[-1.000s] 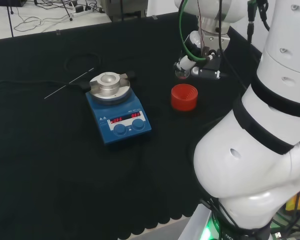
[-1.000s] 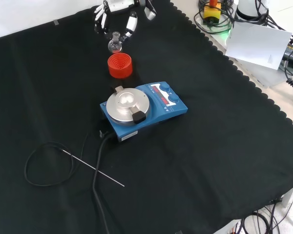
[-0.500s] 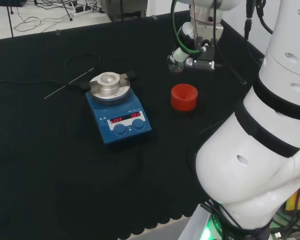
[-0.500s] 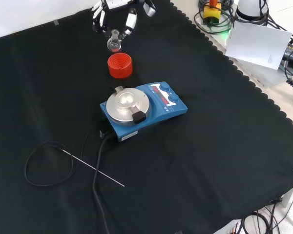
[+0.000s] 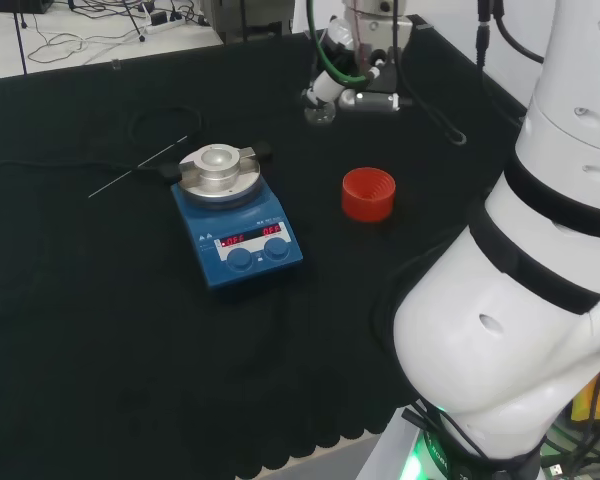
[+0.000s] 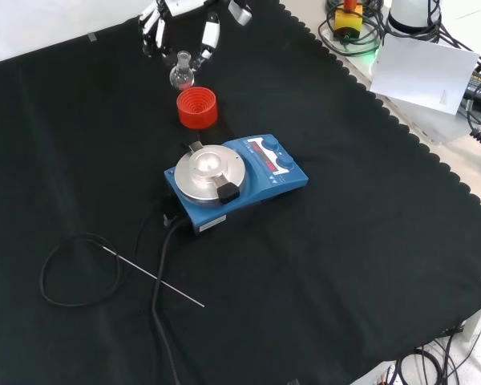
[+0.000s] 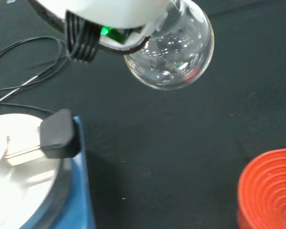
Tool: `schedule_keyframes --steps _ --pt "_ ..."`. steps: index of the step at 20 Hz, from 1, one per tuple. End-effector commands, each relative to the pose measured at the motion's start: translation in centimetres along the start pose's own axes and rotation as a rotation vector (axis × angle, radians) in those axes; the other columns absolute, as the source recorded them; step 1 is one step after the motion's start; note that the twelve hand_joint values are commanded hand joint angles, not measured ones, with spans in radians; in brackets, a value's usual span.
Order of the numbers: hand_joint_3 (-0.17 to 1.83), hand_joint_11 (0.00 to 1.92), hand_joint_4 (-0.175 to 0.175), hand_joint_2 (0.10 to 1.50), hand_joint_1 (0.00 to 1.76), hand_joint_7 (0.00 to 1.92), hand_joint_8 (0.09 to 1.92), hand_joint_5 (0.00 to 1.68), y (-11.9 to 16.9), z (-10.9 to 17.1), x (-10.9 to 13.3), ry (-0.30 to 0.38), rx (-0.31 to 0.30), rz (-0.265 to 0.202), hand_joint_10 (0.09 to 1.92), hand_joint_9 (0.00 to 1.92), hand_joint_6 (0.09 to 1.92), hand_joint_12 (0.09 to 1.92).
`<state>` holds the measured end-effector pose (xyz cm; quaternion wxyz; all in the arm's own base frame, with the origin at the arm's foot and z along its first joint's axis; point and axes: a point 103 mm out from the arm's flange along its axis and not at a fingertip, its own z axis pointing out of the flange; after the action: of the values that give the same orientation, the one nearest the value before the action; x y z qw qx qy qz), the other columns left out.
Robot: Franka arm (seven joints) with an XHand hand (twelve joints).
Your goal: Place the round-bottom flask on the heater.
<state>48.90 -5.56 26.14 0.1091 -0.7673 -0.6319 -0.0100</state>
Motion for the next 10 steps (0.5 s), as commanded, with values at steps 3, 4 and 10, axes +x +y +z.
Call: schedule_keyframes --steps 3,4,10 --pt "0.70 0.37 0.175 0.66 1.11 0.55 0.71 1.21 0.7 -0.6 8.8 -0.065 0.067 -0.144 0.60 0.73 0.79 1.34" --pt "0.70 0.37 0.175 0.66 1.11 0.55 0.71 1.21 0.7 -0.5 9.4 -0.071 0.073 -0.152 0.60 0.73 0.79 1.34" --pt "0.70 0.37 0.175 0.66 1.11 0.55 0.71 1.22 1.1 0.6 12.6 -0.101 0.100 -0.196 0.60 0.73 0.79 1.34"
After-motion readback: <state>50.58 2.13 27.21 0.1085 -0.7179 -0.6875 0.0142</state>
